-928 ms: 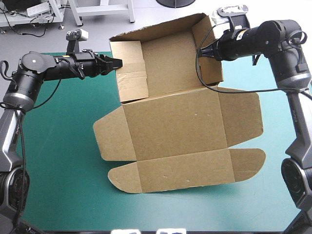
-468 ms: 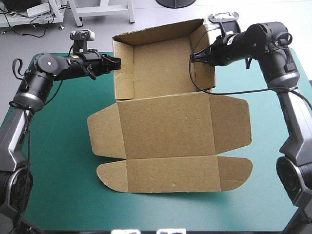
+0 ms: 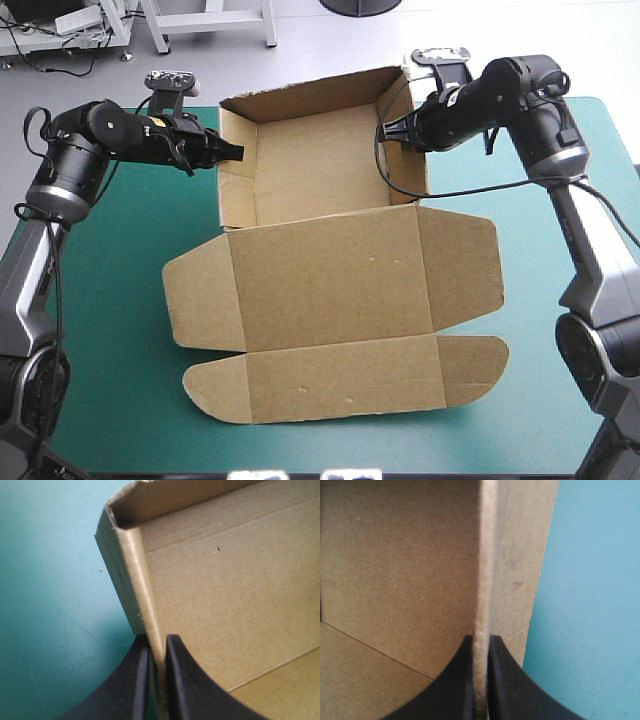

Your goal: Fold the box

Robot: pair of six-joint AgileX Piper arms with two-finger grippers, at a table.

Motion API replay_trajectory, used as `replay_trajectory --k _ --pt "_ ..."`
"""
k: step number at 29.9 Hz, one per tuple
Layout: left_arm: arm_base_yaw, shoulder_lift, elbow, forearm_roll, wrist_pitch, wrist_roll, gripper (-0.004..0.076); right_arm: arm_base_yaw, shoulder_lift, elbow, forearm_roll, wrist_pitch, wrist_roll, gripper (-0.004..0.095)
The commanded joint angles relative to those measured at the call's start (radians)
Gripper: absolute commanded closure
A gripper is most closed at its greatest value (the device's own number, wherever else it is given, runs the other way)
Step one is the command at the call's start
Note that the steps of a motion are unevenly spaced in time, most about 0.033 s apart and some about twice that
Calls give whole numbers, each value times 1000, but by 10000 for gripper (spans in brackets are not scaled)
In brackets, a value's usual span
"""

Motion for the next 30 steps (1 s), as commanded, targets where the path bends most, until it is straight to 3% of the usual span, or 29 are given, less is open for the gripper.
replay_trajectory --k 1,5,17,30 --pt "-28 -23 -41 4 84 -19 729 21 -18 37 134 9 -20 912" --pt "-28 40 -41 78 157 -47 729 21 18 97 124 8 -35 912" --pt "-28 187 -41 195 235 -150 729 21 154 112 89 8 -62 912" --pt "-35 239 -41 165 178 -175 729 21 226 112 50 -23 -115 913"
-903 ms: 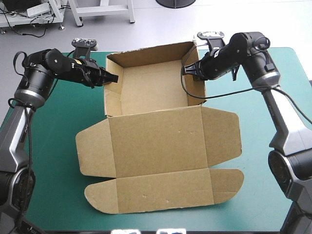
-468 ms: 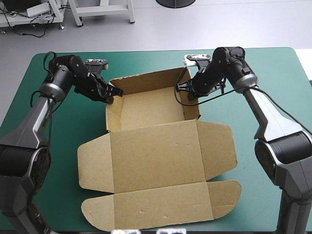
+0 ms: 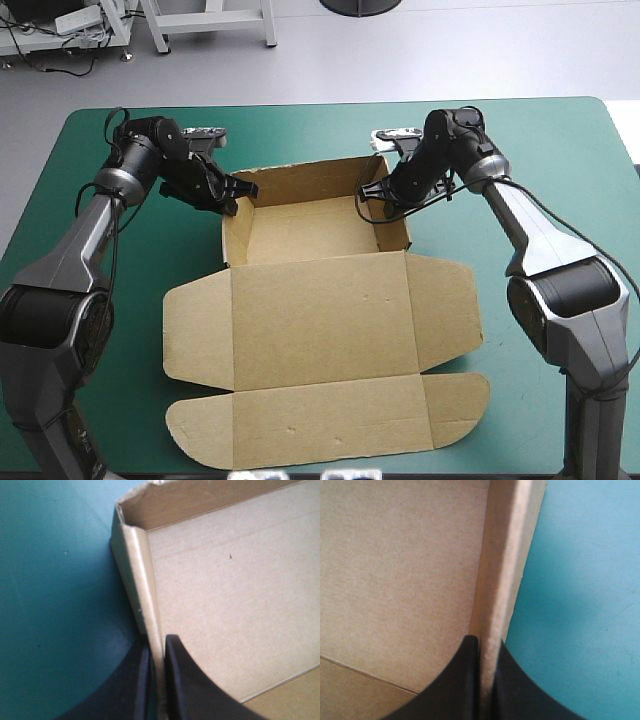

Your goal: Fold the box

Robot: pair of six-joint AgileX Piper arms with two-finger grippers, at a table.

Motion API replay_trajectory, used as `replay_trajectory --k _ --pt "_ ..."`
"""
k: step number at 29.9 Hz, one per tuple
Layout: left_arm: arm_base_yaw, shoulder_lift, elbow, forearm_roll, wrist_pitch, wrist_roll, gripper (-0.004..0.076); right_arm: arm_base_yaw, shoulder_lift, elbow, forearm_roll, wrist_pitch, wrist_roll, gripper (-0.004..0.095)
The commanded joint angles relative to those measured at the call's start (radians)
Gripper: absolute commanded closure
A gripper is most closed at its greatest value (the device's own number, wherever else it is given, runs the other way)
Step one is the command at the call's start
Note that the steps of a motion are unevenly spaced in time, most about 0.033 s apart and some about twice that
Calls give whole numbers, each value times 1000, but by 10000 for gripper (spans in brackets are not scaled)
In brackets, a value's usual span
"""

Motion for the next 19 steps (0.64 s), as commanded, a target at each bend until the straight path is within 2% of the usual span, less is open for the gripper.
replay_trajectory --k 1,9,14,19 --pt "-15 -25 -15 -15 -3 24 729 3 -43 -27 12 -13 -51 911" --pt "-15 -17 -15 -15 17 26 729 3 -43 -27 -38 -3 -96 888" --pt "-15 -17 -15 -13 56 59 709 3 -43 -27 -56 2 -101 753" --pt "-15 -17 -15 -3 87 61 602 3 -43 -27 -69 4 -101 643"
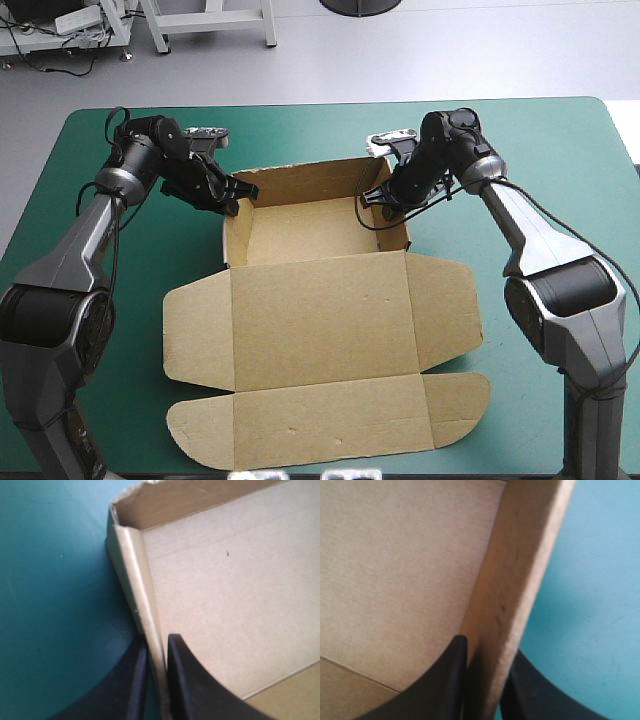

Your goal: Fold the box

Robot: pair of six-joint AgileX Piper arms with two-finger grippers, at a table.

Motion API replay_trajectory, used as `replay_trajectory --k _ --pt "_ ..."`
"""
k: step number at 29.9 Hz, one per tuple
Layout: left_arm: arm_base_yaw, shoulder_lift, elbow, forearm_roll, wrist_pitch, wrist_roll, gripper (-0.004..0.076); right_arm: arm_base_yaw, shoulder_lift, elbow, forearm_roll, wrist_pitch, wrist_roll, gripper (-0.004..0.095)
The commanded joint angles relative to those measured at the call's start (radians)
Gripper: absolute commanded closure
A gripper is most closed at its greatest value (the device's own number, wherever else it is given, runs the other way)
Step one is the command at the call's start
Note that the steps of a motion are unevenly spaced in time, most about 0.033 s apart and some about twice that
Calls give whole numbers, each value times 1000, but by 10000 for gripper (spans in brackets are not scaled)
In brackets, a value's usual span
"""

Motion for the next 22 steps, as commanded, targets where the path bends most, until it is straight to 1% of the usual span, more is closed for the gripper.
replay_trajectory --k 1,6,9,11,16,22 --pt "-14 -23 -9 -2 73 30 581 1 -49 -24 -28 8 -18 633" --pt "-14 -23 -11 -2 69 30 477 1 -49 -28 -49 15 -18 629" --pt "-14 -23 -28 -2 61 25 438 1 -49 -40 -63 20 -23 629" --pt "-14 -23 -51 -2 59 21 434 1 -49 -56 -86 20 -23 628" --pt "-14 -23 -131 -11 65 10 434 1 -51 -120 -78 20 -1 628" --pt "-14 -23 -169 -14 91 -11 434 1 -58 -179 -78 20 36 628"
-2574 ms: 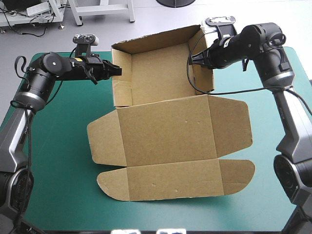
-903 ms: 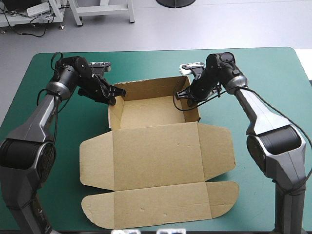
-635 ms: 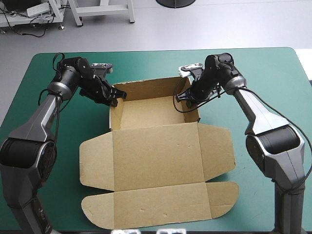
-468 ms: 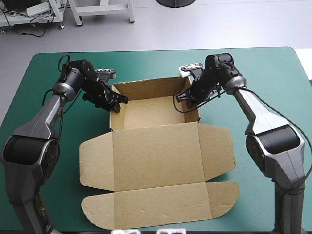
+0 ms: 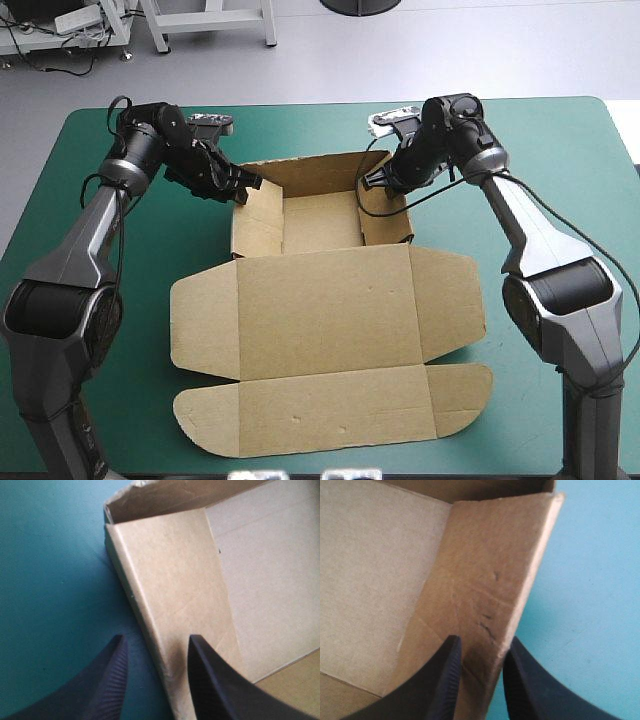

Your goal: Fold the box

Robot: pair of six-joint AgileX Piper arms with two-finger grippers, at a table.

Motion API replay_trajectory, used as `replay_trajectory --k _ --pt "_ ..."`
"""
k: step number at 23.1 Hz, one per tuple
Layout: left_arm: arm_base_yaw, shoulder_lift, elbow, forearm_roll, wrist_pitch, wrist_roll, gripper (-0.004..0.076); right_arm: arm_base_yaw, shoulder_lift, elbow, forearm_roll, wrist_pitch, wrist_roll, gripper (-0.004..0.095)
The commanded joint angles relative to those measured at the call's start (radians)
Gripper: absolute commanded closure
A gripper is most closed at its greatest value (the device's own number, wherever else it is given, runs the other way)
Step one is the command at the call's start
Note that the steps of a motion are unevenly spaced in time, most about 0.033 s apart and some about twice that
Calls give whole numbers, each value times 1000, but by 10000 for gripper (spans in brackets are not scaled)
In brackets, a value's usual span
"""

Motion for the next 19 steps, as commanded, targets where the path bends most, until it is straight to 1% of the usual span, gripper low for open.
replay_trajectory --k 1,8,11,13,14,17,19 --pt "-3 -58 -40 -22 49 -20 434 -3 -79 -51 -2 11 7 628" --pt "-3 -90 -55 -93 51 -20 434 -3 -167 -56 -28 11 7 629" --pt "-3 -145 -99 -130 51 -20 458 -3 -244 -56 -45 11 15 629" --pt "-3 -211 -127 -128 51 -13 486 -3 -296 -56 -47 11 18 629" --pt "-3 -266 -138 -128 51 4 514 -3 -325 -56 -55 11 24 629" --pt "-3 -401 -138 -130 51 45 564 -3 -351 -56 -59 11 36 629" --pt "-3 -523 -138 -116 51 66 608 -3 -351 -54 -53 11 53 629"
